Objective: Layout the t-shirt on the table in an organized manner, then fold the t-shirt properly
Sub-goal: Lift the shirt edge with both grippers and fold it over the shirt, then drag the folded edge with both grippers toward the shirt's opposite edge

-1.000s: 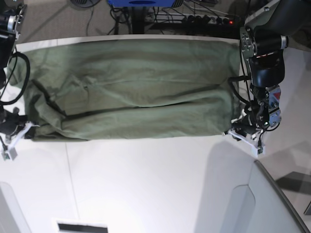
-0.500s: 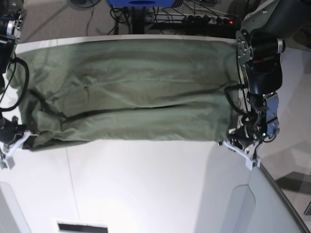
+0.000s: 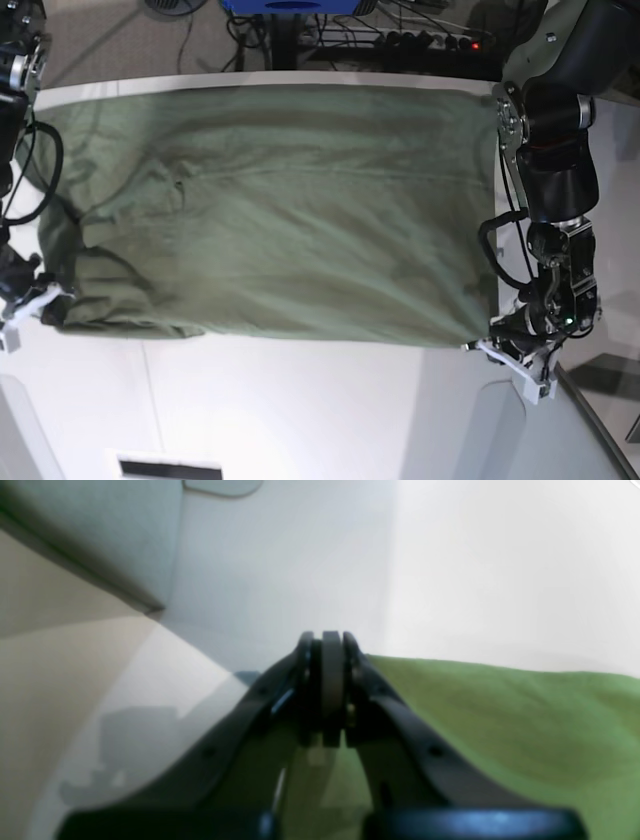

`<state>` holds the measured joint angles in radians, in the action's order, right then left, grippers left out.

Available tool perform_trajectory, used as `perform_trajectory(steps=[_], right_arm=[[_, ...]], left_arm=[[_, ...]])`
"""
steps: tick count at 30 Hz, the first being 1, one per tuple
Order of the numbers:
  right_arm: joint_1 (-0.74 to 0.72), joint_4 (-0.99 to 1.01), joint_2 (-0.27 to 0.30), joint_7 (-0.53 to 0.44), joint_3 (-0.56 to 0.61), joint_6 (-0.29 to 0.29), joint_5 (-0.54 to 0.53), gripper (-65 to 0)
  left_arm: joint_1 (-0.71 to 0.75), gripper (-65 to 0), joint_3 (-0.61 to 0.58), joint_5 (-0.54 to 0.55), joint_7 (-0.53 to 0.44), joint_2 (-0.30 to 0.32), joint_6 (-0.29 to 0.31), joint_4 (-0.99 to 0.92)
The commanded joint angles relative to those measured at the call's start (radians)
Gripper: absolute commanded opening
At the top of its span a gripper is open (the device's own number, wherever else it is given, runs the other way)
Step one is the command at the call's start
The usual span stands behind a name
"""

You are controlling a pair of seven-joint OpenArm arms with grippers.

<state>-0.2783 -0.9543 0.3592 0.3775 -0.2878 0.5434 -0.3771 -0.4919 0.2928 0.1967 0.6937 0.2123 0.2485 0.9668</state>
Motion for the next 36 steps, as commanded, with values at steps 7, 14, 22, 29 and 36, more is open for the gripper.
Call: perform_trajectory(steps=[7,14,22,29,36], right_arm=[[-0.089,0.077,0.022,-0.045,-0.001,0.125,-0.013,-64.1],[-0.091,0.084,0.014,-0.117,-0.003,0.155,0.181,-64.1],[-0.051,0.077,0.030,0.004,-0.011,0.155,0.189,-64.2],[-0.009,0.079,0.033,0.102,-0.012,0.155,0.189,-64.2],[0.037,0.080,0.033,0.120,-0.014,0.155,0.186,-64.2]], left_arm=[[-0.020,-65.0,0.003,0.008,0.002,0.019,0.002,0.077],[0.046,-65.0,0.003,0.010,0.076,0.019,0.002,0.198],[0.221,-65.0,0.003,0.010,0.143,0.012,0.004,0.369],[0.384,-65.0,0.007,0.010,0.143,0.017,0.004,0.439],[0.448,-65.0,0.004,0.010,0.137,0.046,0.004,0.432]])
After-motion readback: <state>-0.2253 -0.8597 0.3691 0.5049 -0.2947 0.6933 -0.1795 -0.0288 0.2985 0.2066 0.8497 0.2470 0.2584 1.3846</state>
